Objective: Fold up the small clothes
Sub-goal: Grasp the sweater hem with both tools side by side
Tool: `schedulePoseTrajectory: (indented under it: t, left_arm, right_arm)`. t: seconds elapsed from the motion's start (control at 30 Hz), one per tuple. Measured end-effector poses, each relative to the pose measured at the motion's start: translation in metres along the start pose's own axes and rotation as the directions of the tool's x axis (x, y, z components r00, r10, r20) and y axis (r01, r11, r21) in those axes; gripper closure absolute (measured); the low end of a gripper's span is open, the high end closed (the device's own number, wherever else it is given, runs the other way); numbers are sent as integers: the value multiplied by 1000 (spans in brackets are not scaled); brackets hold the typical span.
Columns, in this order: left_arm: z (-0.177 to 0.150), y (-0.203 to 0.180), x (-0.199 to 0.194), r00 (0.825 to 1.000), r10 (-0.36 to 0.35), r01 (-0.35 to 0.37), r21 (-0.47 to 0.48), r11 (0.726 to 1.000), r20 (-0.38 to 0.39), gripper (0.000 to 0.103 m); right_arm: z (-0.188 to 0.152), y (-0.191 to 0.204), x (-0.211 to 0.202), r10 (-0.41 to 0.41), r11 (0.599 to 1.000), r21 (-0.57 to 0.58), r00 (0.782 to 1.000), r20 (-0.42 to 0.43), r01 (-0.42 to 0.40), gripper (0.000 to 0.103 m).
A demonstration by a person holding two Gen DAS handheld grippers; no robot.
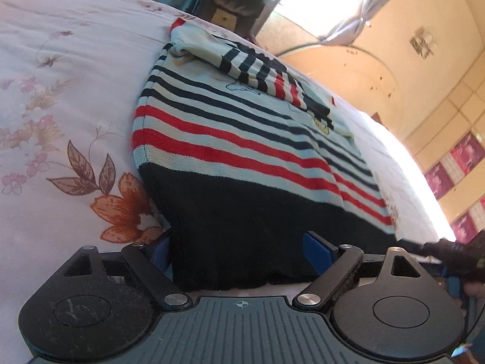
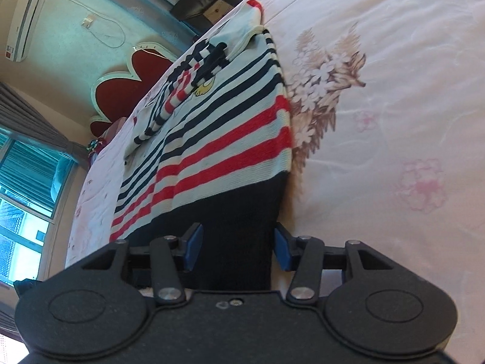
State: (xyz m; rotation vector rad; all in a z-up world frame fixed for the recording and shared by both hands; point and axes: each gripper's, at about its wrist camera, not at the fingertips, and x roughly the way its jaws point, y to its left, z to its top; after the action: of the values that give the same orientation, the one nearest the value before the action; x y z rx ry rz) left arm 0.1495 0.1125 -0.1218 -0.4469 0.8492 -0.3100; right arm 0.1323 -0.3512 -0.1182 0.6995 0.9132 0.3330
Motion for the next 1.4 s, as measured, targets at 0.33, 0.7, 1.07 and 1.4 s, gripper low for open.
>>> schedulePoseTrajectory:
  t: [0.33, 0.7, 1.07, 1.4]
  left_arm:
    - [1, 29, 2, 995, -93, 96, -145, 985, 32, 45]
    - [0, 38, 8, 990, -132, 138, -202, 970, 44, 60]
    - [-7, 49, -23, 960, -179, 230, -239, 943, 216, 93]
    - [-20, 53, 2, 988, -88, 120, -267, 956, 129, 93]
  right_arm:
    - [1, -11, 13, 68, 993, 100, 998, -5, -67, 75]
    - [-3, -11, 17, 119, 986, 121, 992, -28, -115, 80]
    - [-5, 17, -1, 119, 993, -13, 991, 60, -118, 97]
    - [-4, 2, 7, 51, 999, 1, 998, 30, -51, 97]
